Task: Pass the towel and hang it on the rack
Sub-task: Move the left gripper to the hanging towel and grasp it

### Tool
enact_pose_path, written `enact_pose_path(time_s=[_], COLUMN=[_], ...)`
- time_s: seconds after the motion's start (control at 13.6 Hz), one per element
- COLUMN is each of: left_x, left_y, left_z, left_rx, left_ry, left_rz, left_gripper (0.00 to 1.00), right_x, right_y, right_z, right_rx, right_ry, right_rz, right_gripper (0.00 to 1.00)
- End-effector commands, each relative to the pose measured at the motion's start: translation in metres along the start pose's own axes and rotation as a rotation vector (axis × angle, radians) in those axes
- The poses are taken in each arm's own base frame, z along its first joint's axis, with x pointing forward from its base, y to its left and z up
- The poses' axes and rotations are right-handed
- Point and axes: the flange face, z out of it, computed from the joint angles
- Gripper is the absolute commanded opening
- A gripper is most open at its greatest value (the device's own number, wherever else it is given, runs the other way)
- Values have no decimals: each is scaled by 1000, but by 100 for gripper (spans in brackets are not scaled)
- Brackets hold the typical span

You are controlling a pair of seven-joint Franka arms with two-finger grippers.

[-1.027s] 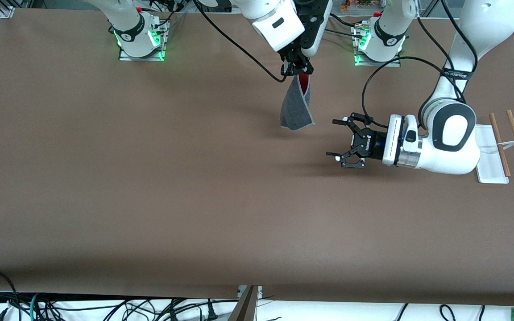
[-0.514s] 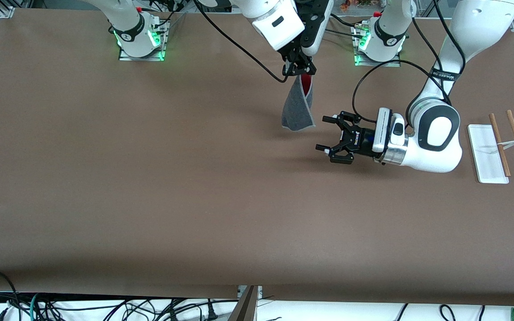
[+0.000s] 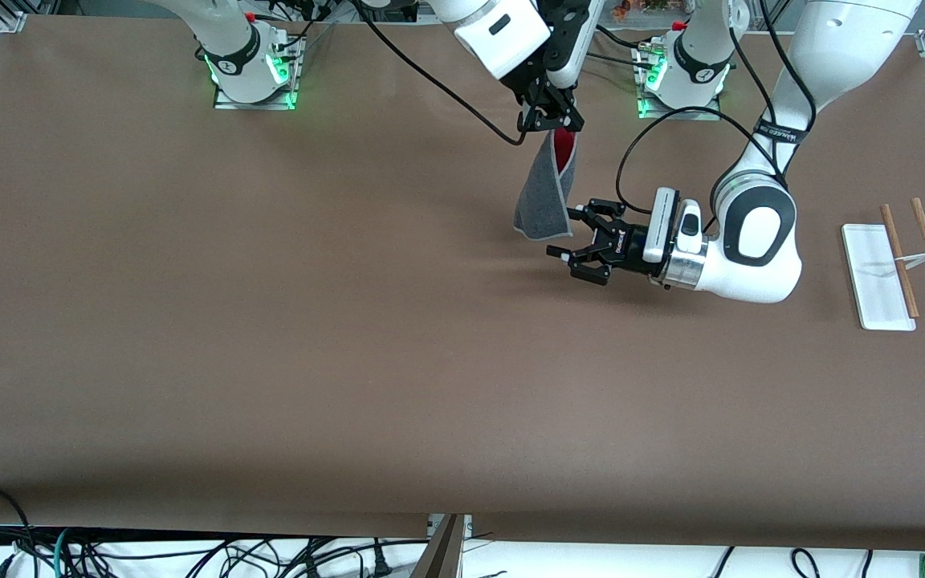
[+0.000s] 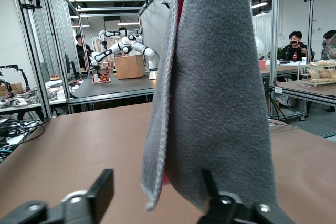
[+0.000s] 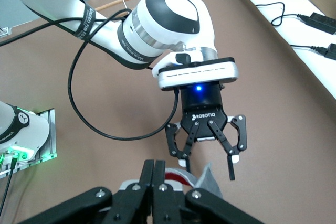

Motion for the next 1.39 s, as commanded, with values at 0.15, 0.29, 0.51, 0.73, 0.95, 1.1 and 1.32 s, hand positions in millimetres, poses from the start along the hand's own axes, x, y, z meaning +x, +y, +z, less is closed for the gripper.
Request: enact_pose_path(time_s=[0.15,0.29,0.51,0.73,0.95,1.1,1.32], left_x=[7,11,12,14,18,19,19], left_y=[1,-2,-4,-5,-9,-9,-9], left_z=[-4,-2,-2,-6,-9,-10,-9], left_rx=[43,61,67,73,77,77,76], left_ry=[18,35,41,43,42,43,43], left_rz=[77,81,81,83,91,90,91], left_gripper=[0,0,0,0,0,0,0], right_x=[7,8,8,8,7,7,7], right_y=[-6,-6,-6,-6,-4,0,0], right_z=[6,6,5,6,4,3,-2], right_rx=[2,1,0,1,-3,-4,-3], right_ry=[27,30,34,33,32,34,32], right_rz=[-6,-7,-6,-5,-5,-1,3], right_gripper=[0,0,0,0,0,17,100])
